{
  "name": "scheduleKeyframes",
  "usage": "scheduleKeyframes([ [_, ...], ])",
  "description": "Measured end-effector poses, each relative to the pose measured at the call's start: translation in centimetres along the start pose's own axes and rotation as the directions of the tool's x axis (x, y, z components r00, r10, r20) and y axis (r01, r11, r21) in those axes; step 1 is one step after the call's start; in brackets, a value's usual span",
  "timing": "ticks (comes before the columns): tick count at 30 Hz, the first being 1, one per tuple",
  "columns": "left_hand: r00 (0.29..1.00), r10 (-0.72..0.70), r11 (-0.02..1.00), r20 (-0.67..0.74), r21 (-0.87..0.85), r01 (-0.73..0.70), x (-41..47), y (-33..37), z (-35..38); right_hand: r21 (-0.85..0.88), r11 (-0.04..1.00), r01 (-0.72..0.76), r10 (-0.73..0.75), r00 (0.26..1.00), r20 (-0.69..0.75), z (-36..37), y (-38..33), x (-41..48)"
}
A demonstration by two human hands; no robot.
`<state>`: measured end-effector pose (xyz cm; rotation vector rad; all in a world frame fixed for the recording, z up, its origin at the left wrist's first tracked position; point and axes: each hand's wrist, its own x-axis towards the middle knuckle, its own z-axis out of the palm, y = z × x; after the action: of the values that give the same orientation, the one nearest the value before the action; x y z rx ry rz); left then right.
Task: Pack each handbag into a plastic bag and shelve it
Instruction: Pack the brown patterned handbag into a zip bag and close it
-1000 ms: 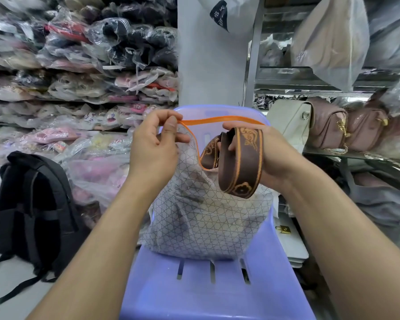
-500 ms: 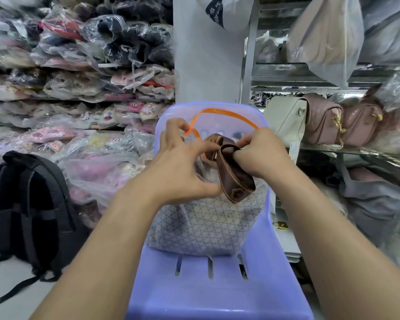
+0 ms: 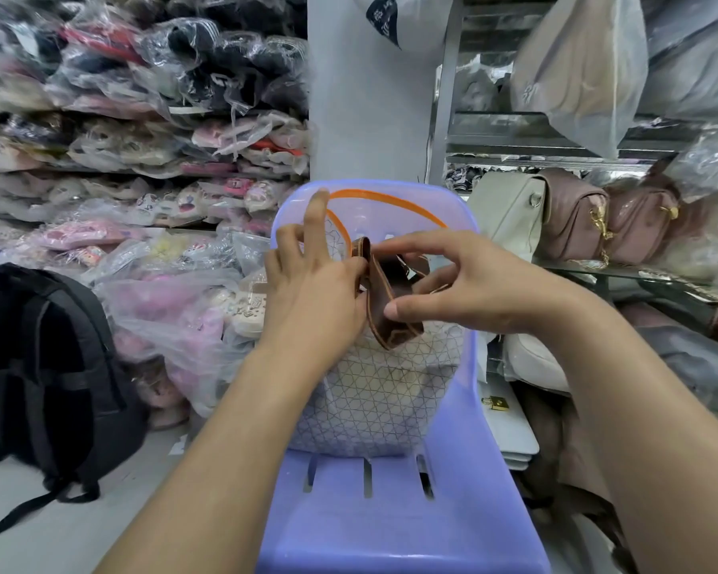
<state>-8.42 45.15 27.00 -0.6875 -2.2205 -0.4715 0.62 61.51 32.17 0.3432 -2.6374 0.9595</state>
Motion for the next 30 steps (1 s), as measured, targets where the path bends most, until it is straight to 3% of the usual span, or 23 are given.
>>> scheduleKeyframes([
  [4, 0.989, 0.075, 0.994, 0.124, -0.083, -0.065, 0.7, -0.8, -1.8, -0.041, 0.999, -0.026, 0.013, 0.958, -0.286, 0.6, 0.2, 0.9],
  [8, 0.982, 0.142, 0.979, 0.123, -0.165, -0.121, 0.6, -1.3, -2.4, 0.026, 0.999, -0.036, 0.043, 0.918, -0.394, 1.7, -0.2, 2.1],
  [10, 0.978, 0.173, 0.964, 0.114, -0.224, -0.144, 0.6, -1.1, -2.7, 0.074, 0.997, -0.033, 0.067, 0.853, -0.518, 2.2, -0.5, 3.1],
  [13, 0.968, 0.247, 0.928, 0.043, -0.300, -0.223, 1.0, -0.7, -4.2, 0.145, 0.989, -0.016, 0.116, 0.693, -0.711, 2.4, -1.2, 4.1],
  [15, 0.956, 0.293, 0.925, 0.018, -0.260, -0.279, 1.2, -0.3, -5.3, 0.207, 0.978, 0.002, 0.159, 0.629, -0.761, 2.3, -1.1, 4.6],
  [18, 0.953, 0.295, 0.941, 0.069, -0.193, -0.278, 1.4, 0.1, -6.4, 0.380, 0.925, -0.005, 0.309, 0.591, -0.745, 1.5, -0.4, 5.1],
  [22, 0.929, 0.276, 0.938, 0.246, -0.279, -0.205, 1.1, 1.2, -7.7, 0.119, 0.981, -0.154, 0.181, 0.504, -0.845, 0.8, 0.1, 5.0],
  [24, 0.923, 0.277, 0.922, 0.268, -0.345, -0.176, 1.0, 1.7, -7.8, 0.005, 0.986, -0.168, 0.093, 0.524, -0.847, 1.2, 0.0, 5.0],
  [27, 0.947, 0.250, 0.888, 0.203, -0.439, -0.140, 1.0, 1.9, -6.9, -0.061, 0.991, -0.119, 0.028, 0.632, -0.775, 1.6, 0.2, 4.9],
  [30, 0.985, 0.143, 0.884, 0.100, -0.459, -0.082, 1.2, 2.1, -5.7, 0.169, 0.980, 0.108, 0.053, 0.673, -0.738, 1.3, -0.4, 4.0],
])
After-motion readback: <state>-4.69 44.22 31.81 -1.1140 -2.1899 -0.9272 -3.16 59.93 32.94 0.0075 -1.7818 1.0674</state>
